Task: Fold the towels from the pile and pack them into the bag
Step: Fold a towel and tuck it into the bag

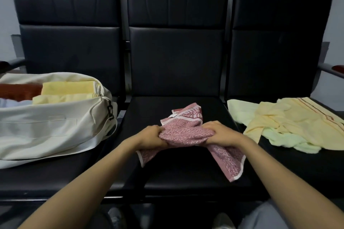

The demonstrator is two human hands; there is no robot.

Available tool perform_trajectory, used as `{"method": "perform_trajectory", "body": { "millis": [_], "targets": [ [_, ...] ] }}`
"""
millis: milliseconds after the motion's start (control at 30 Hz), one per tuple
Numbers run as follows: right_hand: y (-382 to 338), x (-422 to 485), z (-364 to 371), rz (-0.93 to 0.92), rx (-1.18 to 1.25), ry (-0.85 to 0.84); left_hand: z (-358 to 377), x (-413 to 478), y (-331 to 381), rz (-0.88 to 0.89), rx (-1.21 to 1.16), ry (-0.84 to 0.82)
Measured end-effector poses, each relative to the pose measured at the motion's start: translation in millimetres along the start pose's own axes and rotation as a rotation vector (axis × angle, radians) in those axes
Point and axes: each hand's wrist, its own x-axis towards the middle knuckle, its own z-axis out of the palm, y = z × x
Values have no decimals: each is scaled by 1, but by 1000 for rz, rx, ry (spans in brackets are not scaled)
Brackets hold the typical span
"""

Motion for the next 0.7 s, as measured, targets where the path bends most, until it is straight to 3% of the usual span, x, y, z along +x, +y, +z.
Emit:
{"method": "perform_trajectory", "body": {
  "millis": [233,400,567,633,700],
  "targets": [
    [-75,-39,-100,-81,149,198,-128,-36,70,65,-292,86],
    [-134,-79,-151,-145,75,233,-196,-75,113,42,-389,-66],
    [-155,-97,-173,-152,109,202,-227,-96,133,-9,-284,-194],
    [-153,-94,-174,-84,7,159,-226,-89,131,-65,-133,-119],
    [-145,-75,-169,37,-257,107,-218,-73,126,-107,112,0]
  ]
}}
